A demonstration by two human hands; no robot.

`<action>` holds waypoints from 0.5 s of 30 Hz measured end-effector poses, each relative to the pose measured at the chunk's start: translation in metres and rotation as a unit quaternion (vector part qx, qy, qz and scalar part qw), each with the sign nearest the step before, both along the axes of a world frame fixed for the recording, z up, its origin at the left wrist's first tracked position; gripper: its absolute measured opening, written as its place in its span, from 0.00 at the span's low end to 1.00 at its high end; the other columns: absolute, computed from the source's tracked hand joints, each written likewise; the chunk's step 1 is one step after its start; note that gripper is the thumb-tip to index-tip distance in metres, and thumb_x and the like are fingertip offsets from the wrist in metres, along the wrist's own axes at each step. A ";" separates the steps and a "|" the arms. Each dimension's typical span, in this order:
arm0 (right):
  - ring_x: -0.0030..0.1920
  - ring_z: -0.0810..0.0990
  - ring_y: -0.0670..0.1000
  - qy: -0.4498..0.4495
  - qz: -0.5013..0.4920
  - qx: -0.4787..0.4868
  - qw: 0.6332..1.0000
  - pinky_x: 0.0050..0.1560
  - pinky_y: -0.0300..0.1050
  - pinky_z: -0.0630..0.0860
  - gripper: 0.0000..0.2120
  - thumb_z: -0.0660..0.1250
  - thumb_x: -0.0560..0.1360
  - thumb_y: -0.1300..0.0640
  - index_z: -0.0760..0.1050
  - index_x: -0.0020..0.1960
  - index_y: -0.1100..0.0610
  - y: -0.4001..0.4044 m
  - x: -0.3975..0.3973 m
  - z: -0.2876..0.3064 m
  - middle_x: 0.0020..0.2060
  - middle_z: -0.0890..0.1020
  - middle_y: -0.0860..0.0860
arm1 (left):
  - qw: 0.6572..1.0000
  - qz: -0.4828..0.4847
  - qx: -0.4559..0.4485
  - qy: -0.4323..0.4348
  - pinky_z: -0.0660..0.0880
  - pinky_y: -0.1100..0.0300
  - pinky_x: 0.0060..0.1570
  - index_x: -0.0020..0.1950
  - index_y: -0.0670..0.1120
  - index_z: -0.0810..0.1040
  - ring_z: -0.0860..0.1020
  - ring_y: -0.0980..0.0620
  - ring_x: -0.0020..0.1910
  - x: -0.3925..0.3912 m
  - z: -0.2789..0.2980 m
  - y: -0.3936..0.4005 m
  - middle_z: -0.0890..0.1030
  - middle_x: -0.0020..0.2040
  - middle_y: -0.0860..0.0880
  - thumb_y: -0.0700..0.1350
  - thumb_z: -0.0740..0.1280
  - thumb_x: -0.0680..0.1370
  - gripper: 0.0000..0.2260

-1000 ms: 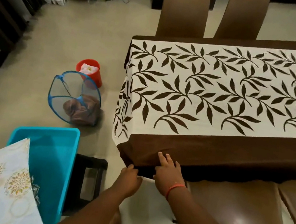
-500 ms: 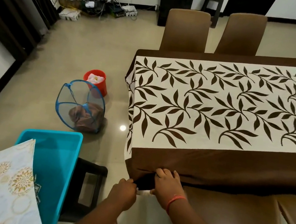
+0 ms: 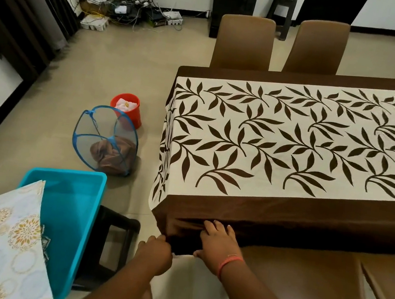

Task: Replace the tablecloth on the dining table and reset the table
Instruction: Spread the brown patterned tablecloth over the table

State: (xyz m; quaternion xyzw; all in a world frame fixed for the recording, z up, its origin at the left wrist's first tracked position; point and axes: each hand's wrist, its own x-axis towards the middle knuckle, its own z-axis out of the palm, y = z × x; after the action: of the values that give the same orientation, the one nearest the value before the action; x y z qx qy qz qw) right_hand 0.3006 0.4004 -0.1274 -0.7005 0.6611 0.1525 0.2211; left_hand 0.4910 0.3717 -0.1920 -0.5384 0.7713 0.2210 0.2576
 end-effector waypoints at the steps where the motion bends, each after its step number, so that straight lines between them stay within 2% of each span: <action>1: 0.78 0.53 0.58 -0.002 -0.007 -0.004 1.000 0.77 0.63 0.50 0.27 0.62 0.79 0.41 0.68 0.73 0.53 0.001 -0.002 -0.001 0.78 0.58 0.53 | 1.000 0.008 0.007 -0.005 0.71 0.48 0.61 0.66 0.49 0.74 0.74 0.45 0.60 0.001 0.001 0.000 0.76 0.62 0.47 0.52 0.62 0.80 0.16; 5: 0.79 0.53 0.59 0.004 -0.020 0.007 1.000 0.77 0.62 0.52 0.27 0.62 0.80 0.43 0.65 0.75 0.53 0.003 -0.008 -0.004 0.79 0.55 0.54 | 0.999 0.008 0.032 -0.002 0.71 0.51 0.65 0.73 0.50 0.69 0.75 0.45 0.66 0.002 0.000 0.001 0.74 0.69 0.46 0.51 0.59 0.83 0.19; 9: 0.73 0.62 0.60 0.015 -0.018 0.022 0.999 0.74 0.62 0.59 0.26 0.62 0.80 0.44 0.68 0.73 0.55 0.010 -0.006 -0.011 0.74 0.63 0.55 | 0.999 0.017 0.047 -0.008 0.72 0.51 0.64 0.71 0.45 0.72 0.74 0.44 0.66 0.006 -0.006 0.003 0.73 0.70 0.44 0.57 0.56 0.83 0.22; 15: 0.67 0.69 0.61 0.006 -0.004 0.028 1.000 0.67 0.60 0.69 0.23 0.62 0.80 0.46 0.68 0.72 0.55 0.012 0.004 -0.023 0.70 0.64 0.55 | 0.999 0.037 0.022 0.003 0.72 0.50 0.64 0.70 0.45 0.72 0.73 0.45 0.65 0.012 -0.010 -0.002 0.66 0.74 0.45 0.55 0.58 0.82 0.21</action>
State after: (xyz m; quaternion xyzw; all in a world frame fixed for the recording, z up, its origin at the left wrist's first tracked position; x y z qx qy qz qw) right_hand 0.3050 0.4128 -0.1508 -0.6908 0.6604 0.1745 0.2371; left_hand 0.5033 0.3699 -0.2023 -0.5601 0.7465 0.2489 0.2588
